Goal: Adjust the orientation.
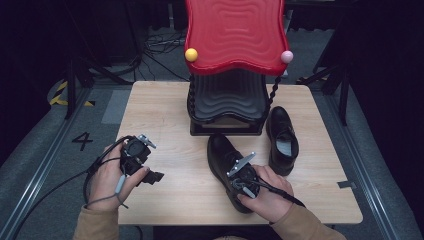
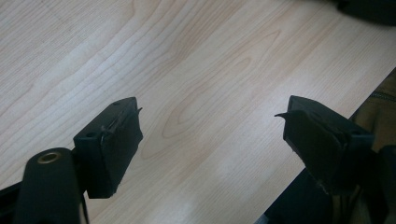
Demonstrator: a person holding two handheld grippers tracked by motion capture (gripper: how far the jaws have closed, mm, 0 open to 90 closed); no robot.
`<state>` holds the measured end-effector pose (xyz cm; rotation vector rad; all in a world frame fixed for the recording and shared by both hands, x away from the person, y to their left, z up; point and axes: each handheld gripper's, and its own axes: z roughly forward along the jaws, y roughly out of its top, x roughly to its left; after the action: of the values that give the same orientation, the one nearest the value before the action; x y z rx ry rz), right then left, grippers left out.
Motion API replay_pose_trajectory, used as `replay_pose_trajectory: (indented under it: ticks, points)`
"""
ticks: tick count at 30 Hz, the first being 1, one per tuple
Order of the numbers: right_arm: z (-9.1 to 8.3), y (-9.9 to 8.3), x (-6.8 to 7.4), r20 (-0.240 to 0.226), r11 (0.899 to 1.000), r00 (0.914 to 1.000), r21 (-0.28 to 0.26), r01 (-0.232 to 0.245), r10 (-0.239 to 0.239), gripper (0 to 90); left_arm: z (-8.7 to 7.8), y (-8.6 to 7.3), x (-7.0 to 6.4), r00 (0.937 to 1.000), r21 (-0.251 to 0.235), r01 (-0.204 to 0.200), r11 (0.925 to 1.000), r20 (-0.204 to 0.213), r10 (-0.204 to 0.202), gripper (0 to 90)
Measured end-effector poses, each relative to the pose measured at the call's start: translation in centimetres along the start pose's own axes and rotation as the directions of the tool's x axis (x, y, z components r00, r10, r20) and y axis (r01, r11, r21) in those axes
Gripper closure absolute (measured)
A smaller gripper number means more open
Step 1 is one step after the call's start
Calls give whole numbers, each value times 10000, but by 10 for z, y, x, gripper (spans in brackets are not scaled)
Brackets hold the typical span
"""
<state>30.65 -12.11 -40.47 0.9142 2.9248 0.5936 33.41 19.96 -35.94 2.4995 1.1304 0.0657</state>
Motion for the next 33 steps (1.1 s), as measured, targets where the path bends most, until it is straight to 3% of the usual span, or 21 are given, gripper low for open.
replay_pose_trajectory:
  ticks: [4, 12, 18, 26, 30, 33]
  points:
    - [4, -1, 2, -192, 10000, 9998, 25, -10, 11, 775, 1, 1, 1, 10000, 12, -3, 10000, -4, 3, 199]
    - [-6, -5, -5, -897, 9964, 9957, -801, -292, 220, 671, 3, 7, 3, 10000, -52, 4, 10000, 58, -4, 195]
    - [-29, -16, -12, -538, 9884, 9982, -1482, -339, 262, 625, 3, 8, 5, 10000, -24, 20, 10000, 29, -19, 194]
    - [-60, -26, -40, -524, 9627, 9959, -2570, -848, 737, 611, 2, 6, 4, 10000, -6, 91, 10000, 32, -91, 193]
    - [-68, -32, -59, -159, 9473, 9921, -2956, -1236, 1244, 602, 2, 5, 4, 10000, -66, 70, 10000, 22, -70, 193]
    - [-75, -39, -75, 129, 9324, 9837, -3214, -1656, 1792, 594, 2, 5, 5, 10000, -69, 56, 10000, 33, -56, 193]
